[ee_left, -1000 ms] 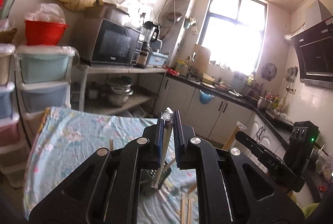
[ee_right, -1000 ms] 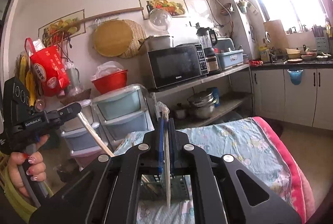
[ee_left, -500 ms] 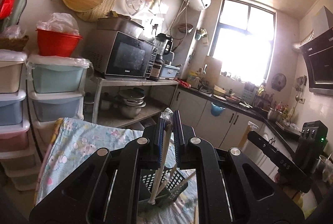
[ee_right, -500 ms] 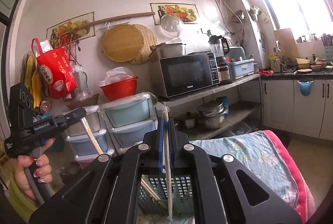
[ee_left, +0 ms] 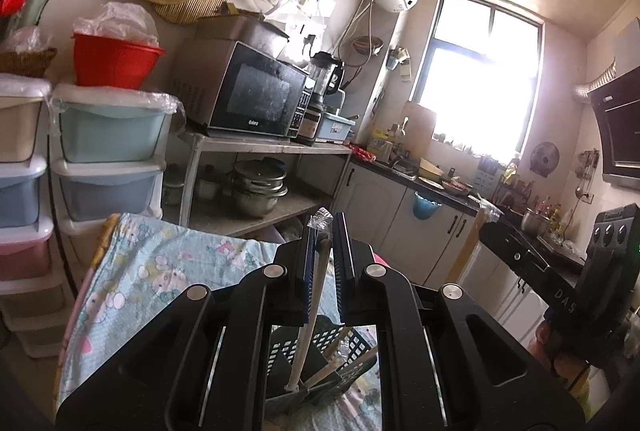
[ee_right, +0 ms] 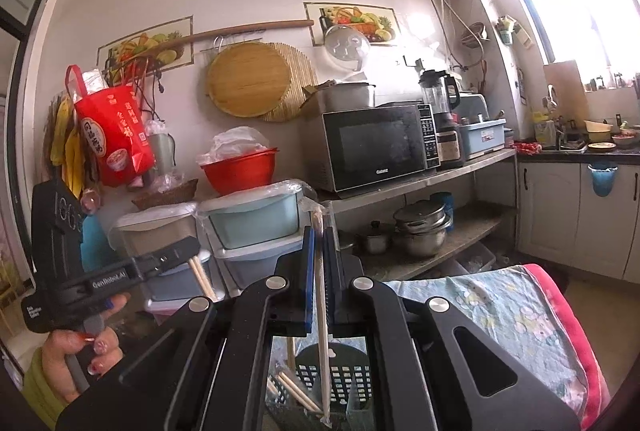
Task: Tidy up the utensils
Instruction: 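Lower both held chopsticks down into the caddy slots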
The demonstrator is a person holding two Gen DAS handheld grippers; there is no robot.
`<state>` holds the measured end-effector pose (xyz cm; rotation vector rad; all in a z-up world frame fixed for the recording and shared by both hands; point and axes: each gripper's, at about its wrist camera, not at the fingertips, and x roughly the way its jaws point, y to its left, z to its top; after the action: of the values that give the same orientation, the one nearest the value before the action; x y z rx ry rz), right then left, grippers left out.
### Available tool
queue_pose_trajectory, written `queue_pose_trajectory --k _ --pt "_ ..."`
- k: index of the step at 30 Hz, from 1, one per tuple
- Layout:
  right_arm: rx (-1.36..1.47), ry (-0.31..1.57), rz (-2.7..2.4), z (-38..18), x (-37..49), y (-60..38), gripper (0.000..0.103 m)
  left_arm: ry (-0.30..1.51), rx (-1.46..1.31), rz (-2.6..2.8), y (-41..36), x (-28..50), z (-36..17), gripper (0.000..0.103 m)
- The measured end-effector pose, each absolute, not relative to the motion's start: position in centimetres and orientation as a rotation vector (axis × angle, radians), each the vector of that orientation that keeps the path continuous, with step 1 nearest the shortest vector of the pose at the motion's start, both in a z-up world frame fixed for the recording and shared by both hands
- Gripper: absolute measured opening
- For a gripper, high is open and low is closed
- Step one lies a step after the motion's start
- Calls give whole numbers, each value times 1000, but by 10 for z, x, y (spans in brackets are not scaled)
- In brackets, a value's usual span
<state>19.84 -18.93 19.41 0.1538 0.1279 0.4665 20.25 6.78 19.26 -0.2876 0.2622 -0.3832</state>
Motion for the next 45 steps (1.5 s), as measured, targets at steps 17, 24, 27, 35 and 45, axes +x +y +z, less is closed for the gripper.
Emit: queue_pose_trajectory --k 17,24,27,35,45 --pt "128 96 514 175 237 -166 4 334 -256 -380 53 231 152 6" --pt "124 94 514 163 251 -159 4 360 -241 -368 48 240 138 6" --pt "122 99 507 156 258 -156 4 366 -232 -363 46 242 133 6" --pt "127 124 489 142 271 -152 4 391 -228 -357 44 247 120 6" --pt "139 164 466 120 279 -152 5 420 -237 -344 45 250 106 6"
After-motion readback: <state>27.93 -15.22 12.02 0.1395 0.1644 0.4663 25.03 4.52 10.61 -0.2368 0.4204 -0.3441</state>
